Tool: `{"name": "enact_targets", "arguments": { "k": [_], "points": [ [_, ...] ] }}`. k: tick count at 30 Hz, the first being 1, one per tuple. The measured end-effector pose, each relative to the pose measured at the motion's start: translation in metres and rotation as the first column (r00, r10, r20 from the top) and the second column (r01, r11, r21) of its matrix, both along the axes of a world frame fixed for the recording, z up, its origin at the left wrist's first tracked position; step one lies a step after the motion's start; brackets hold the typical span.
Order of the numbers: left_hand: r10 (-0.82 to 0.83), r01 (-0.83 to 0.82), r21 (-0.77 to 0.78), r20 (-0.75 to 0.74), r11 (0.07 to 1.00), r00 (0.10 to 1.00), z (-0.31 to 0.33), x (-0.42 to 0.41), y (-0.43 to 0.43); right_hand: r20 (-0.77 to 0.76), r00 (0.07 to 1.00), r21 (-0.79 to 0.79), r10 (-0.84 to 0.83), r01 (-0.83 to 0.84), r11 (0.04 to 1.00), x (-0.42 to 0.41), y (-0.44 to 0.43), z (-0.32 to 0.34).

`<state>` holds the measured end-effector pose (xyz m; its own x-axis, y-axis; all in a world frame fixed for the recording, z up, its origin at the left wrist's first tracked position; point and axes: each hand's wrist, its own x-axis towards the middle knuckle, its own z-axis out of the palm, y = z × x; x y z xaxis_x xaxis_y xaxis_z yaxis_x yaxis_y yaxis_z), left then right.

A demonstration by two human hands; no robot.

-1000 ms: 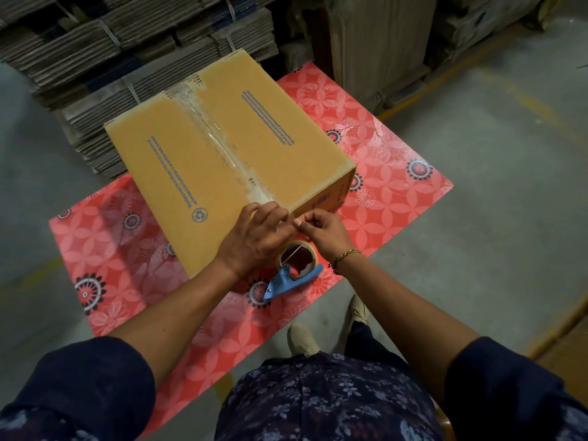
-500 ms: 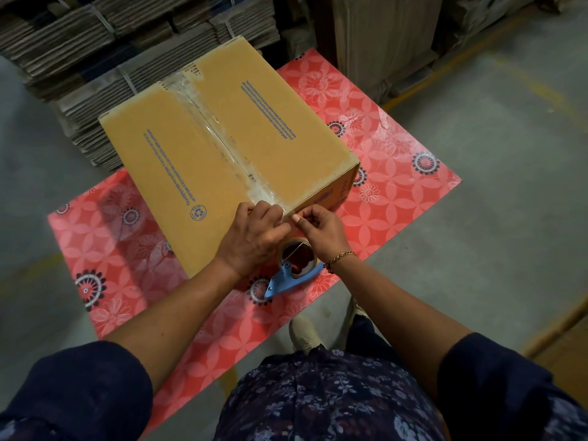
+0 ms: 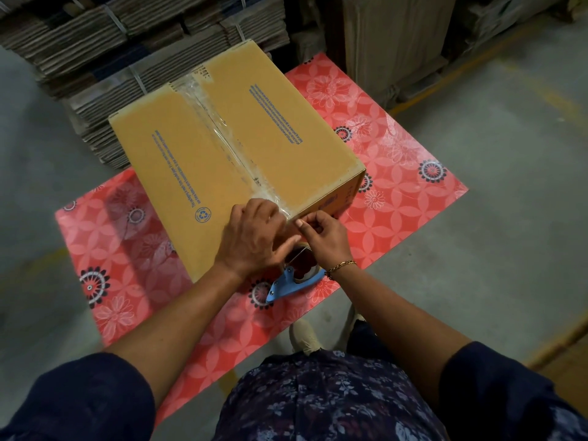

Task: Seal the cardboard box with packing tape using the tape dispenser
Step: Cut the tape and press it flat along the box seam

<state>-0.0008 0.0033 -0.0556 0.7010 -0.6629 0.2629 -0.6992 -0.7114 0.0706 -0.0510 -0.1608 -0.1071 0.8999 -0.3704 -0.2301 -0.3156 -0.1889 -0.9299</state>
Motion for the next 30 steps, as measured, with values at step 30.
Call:
{"name": "enact_targets", "arguments": {
  "k": [30],
  "points": [
    [0.439,-0.400,0.281,-0.090,0.873,0.894,-0.012,-0.019,0.001,-0.300,0.408,-0.888,0.862,-0.449,-0.097,0.086,-0.057,0.038]
  ]
}}
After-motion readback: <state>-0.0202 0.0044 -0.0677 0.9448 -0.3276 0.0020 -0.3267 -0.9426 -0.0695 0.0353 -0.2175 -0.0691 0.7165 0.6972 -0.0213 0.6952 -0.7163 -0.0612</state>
